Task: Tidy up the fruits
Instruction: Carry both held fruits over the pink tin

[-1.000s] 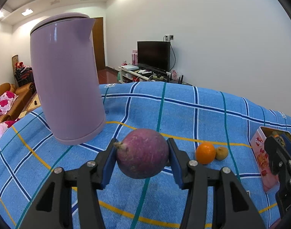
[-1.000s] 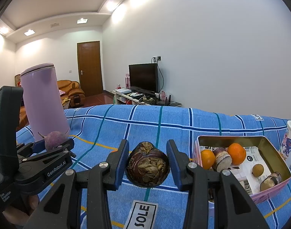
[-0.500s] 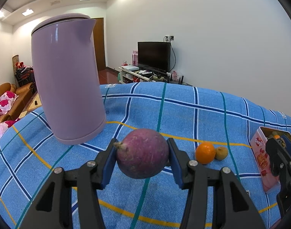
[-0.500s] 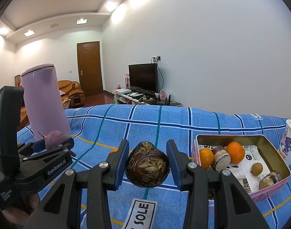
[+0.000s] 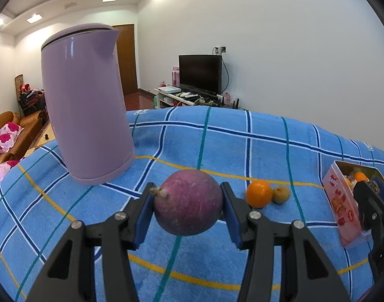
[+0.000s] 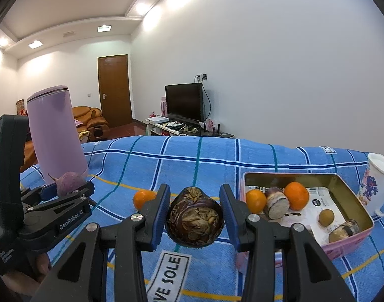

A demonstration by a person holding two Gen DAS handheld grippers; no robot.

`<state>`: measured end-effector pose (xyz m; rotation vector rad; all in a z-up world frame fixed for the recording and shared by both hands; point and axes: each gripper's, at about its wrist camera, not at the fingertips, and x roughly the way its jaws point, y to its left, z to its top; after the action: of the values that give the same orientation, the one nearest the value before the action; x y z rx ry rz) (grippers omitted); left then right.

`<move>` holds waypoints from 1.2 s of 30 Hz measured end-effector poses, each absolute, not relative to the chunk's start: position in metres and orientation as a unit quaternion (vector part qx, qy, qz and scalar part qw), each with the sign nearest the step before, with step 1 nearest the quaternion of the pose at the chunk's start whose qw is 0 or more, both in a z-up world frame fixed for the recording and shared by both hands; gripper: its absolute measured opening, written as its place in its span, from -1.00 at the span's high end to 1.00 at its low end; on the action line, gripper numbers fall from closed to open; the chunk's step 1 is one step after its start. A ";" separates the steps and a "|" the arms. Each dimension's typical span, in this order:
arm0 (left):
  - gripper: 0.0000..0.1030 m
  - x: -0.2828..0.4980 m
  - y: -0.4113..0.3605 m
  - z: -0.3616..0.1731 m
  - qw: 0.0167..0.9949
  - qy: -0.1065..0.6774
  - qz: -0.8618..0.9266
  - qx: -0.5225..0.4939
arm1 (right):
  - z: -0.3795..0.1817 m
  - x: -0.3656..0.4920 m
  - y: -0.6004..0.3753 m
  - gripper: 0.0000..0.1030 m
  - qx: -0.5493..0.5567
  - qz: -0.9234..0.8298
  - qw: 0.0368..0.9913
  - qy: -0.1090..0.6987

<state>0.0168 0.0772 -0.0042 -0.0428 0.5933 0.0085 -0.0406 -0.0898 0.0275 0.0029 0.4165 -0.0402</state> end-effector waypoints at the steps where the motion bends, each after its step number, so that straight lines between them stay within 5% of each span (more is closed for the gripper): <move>1: -0.03 0.016 0.076 -0.004 0.956 0.292 0.004 -0.020 | 0.028 -0.042 -0.091 0.16 0.002 -0.021 0.978 0.207; 36: -0.03 -0.011 -0.105 0.029 0.952 0.262 -0.151 0.038 | 0.043 -0.065 -0.262 0.16 0.016 -0.176 0.962 0.209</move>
<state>-0.0107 -0.1050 0.0294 0.0780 0.5334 -0.3071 -0.0647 -0.2616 0.0431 0.0325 0.4233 -0.3568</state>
